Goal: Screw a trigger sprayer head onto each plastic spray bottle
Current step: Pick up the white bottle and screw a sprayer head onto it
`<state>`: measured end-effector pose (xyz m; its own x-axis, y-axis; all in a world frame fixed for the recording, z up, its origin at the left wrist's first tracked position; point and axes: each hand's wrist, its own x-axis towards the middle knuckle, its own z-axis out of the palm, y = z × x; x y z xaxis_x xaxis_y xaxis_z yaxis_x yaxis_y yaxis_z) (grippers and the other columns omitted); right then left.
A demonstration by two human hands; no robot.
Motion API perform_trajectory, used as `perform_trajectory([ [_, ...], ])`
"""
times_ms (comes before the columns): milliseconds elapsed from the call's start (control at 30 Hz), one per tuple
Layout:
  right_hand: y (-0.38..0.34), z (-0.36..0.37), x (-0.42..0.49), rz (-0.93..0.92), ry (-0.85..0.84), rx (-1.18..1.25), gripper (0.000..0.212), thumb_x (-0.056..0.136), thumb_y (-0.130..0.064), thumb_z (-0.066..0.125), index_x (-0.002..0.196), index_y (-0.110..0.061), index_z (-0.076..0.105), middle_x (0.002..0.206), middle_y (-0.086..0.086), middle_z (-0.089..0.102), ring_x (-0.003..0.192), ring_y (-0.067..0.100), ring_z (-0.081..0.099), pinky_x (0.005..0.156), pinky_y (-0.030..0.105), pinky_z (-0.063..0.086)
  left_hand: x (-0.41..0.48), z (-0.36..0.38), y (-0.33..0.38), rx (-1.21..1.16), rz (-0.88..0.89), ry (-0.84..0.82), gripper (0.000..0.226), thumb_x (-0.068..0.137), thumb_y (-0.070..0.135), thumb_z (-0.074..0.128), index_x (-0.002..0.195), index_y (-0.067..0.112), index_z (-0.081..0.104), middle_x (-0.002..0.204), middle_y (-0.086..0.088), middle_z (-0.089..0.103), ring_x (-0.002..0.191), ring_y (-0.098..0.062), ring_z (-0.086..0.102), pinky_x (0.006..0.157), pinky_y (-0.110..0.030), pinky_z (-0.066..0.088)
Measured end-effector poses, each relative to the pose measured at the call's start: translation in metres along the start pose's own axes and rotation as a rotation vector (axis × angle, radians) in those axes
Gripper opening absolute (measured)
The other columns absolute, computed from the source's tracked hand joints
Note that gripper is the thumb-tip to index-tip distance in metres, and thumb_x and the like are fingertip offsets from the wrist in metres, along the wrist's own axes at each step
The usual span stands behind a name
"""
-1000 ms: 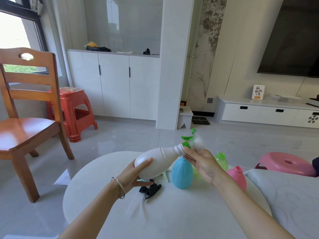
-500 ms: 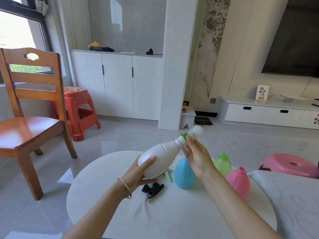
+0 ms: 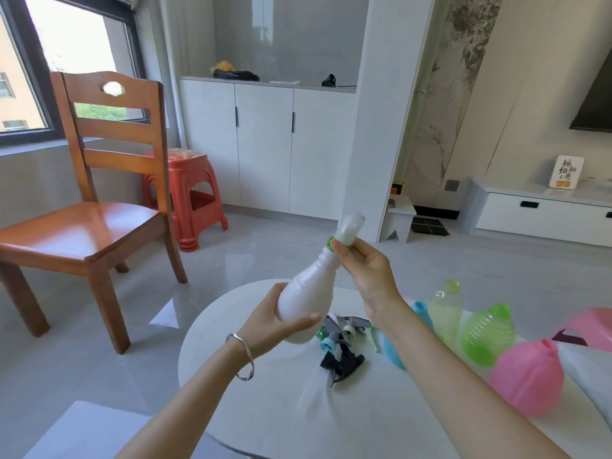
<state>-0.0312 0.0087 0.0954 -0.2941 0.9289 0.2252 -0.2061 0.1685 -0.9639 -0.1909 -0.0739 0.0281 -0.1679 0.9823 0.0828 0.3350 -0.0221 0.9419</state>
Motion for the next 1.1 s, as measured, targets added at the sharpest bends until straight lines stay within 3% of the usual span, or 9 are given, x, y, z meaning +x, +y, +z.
perform_trajectory([
  [67, 0.003, 0.026, 0.010, -0.055, -0.065, -0.067, 0.008, 0.076, -0.027, 0.075, 0.084, -0.026, 0.073, 0.083, -0.011, 0.073, 0.080, -0.001, 0.065, 0.073, 0.011, 0.048, 0.006, -0.007, -0.007, 0.077, 0.042, 0.091, 0.073, 0.049, 0.064, 0.074, 0.111, 0.035, 0.049, 0.101, 0.009, 0.061, 0.087, -0.002, 0.062, 0.067, -0.020, 0.054],
  [133, 0.011, 0.049, 0.021, -0.086, -0.144, -0.109, 0.011, 0.075, -0.028, 0.076, 0.083, -0.033, 0.071, 0.084, -0.016, 0.074, 0.085, -0.004, 0.066, 0.073, 0.007, 0.047, 0.012, -0.019, -0.018, 0.067, 0.028, 0.157, 0.075, 0.048, 0.062, 0.076, 0.113, 0.030, 0.052, 0.103, 0.005, 0.061, 0.092, -0.016, 0.063, 0.077, -0.037, 0.056],
  [233, 0.032, 0.073, 0.037, -0.007, -0.282, -0.197, 0.037, 0.075, -0.032, 0.076, 0.110, -0.031, 0.064, 0.112, -0.016, 0.068, 0.108, 0.000, 0.061, 0.084, 0.013, 0.044, 0.025, -0.047, -0.039, 0.024, -0.017, 0.212, 0.073, 0.048, 0.059, 0.077, 0.111, 0.030, 0.054, 0.102, 0.002, 0.064, 0.093, -0.021, 0.065, 0.082, -0.045, 0.055],
  [333, 0.066, 0.088, 0.047, 0.121, -0.386, -0.352, 0.069, 0.075, -0.039, 0.075, 0.135, -0.022, 0.046, 0.135, -0.012, 0.049, 0.121, 0.009, 0.053, 0.090, 0.022, 0.043, 0.042, -0.072, -0.062, -0.017, -0.031, 0.243, 0.071, 0.055, 0.048, 0.082, 0.114, 0.024, 0.052, 0.106, -0.001, 0.065, 0.100, -0.018, 0.063, 0.084, -0.040, 0.055],
  [467, 0.113, 0.113, 0.060, 0.125, -0.387, -0.433, 0.057, 0.077, -0.032, 0.075, 0.127, -0.021, 0.052, 0.131, -0.005, 0.056, 0.120, 0.012, 0.054, 0.095, 0.029, 0.048, 0.065, -0.091, -0.093, -0.048, -0.025, 0.269, 0.065, 0.066, 0.025, 0.084, 0.116, 0.017, 0.044, 0.113, -0.004, 0.062, 0.104, -0.019, 0.061, 0.078, -0.027, 0.054],
  [633, 0.154, 0.135, 0.076, 0.165, -0.351, -0.416, 0.051, 0.079, -0.029, 0.073, 0.125, -0.022, 0.053, 0.130, -0.006, 0.057, 0.120, 0.012, 0.053, 0.100, 0.035, 0.046, 0.085, -0.105, -0.131, -0.029, -0.057, 0.277, 0.062, 0.066, 0.025, 0.084, 0.114, 0.016, 0.046, 0.110, -0.008, 0.063, 0.098, -0.020, 0.064, 0.073, -0.023, 0.054],
  [700, 0.166, 0.138, 0.079, 0.176, -0.355, -0.392, 0.050, 0.080, -0.026, 0.073, 0.125, -0.021, 0.052, 0.131, -0.006, 0.056, 0.122, 0.012, 0.052, 0.098, 0.031, 0.047, 0.088, -0.106, -0.143, -0.025, -0.056, 0.287, 0.063, 0.065, 0.026, 0.085, 0.114, 0.018, 0.046, 0.109, -0.006, 0.064, 0.095, -0.017, 0.064, 0.069, -0.019, 0.053],
  [933, 0.189, 0.135, 0.076, 0.201, -0.373, -0.340, 0.049, 0.081, -0.024, 0.072, 0.126, -0.024, 0.052, 0.131, -0.011, 0.056, 0.124, 0.005, 0.049, 0.084, 0.012, 0.046, 0.086, -0.101, -0.164, 0.005, -0.083, 0.318, 0.070, 0.061, 0.036, 0.085, 0.116, 0.024, 0.044, 0.109, 0.007, 0.061, 0.097, -0.002, 0.060, 0.078, -0.020, 0.052],
  [1100, 0.191, 0.133, 0.072, 0.224, -0.387, -0.324, 0.053, 0.080, -0.026, 0.072, 0.129, -0.026, 0.050, 0.133, -0.009, 0.055, 0.127, 0.003, 0.047, 0.096, 0.019, 0.043, 0.084, -0.099, -0.168, -0.017, -0.097, 0.319, 0.074, 0.060, 0.036, 0.085, 0.118, 0.025, 0.041, 0.109, 0.012, 0.058, 0.094, 0.005, 0.058, 0.069, -0.007, 0.047],
])
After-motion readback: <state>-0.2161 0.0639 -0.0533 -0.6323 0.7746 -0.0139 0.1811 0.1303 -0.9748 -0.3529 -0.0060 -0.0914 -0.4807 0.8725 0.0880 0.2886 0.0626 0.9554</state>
